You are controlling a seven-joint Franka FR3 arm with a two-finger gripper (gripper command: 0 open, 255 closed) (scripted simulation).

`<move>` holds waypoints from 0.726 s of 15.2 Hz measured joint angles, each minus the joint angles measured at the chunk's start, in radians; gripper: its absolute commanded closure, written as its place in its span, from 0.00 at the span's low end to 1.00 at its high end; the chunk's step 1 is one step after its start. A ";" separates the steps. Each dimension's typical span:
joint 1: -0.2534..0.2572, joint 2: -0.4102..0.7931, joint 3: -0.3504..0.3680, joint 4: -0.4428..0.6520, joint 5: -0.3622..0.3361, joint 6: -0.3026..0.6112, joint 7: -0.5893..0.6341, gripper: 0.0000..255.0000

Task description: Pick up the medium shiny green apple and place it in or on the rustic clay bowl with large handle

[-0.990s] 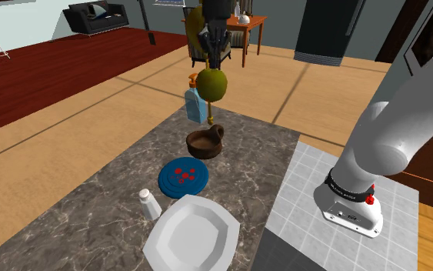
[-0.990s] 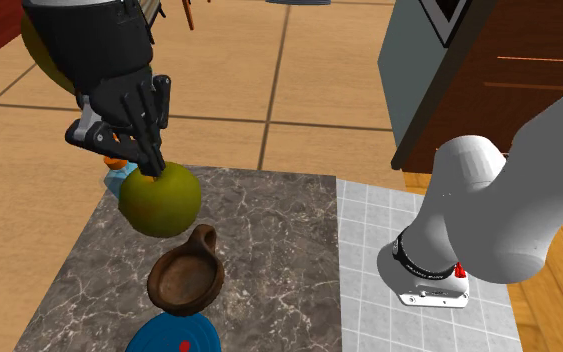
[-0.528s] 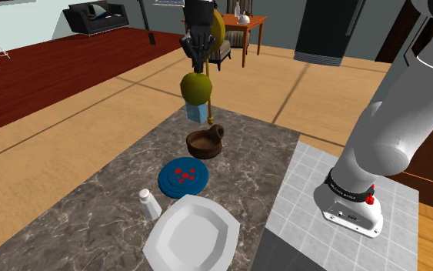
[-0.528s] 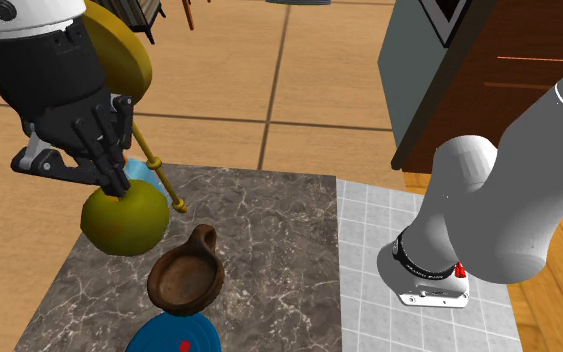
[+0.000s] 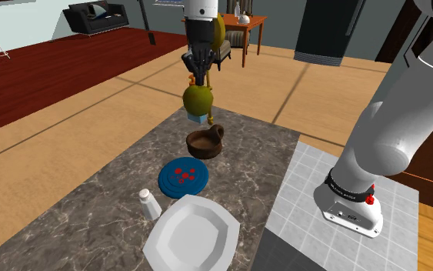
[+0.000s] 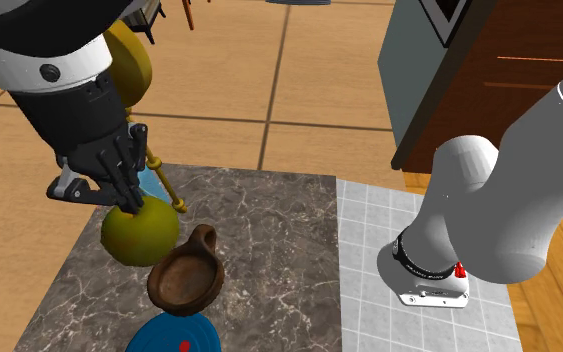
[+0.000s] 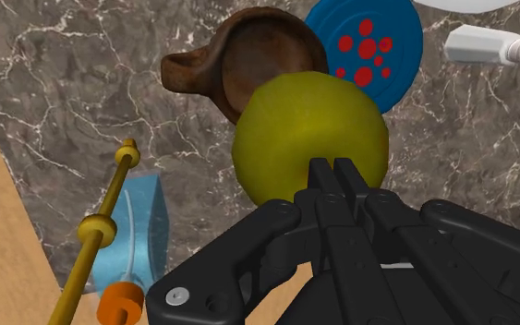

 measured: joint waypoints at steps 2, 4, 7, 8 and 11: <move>0.000 -0.002 0.000 -0.030 0.001 0.027 -0.005 1.00; 0.000 -0.005 0.001 -0.061 0.003 0.055 -0.010 1.00; 0.002 -0.008 0.002 -0.108 0.006 0.098 -0.017 1.00; 0.002 -0.007 0.003 -0.117 0.006 0.108 -0.018 1.00; 0.003 -0.002 0.004 -0.150 0.008 0.146 -0.024 1.00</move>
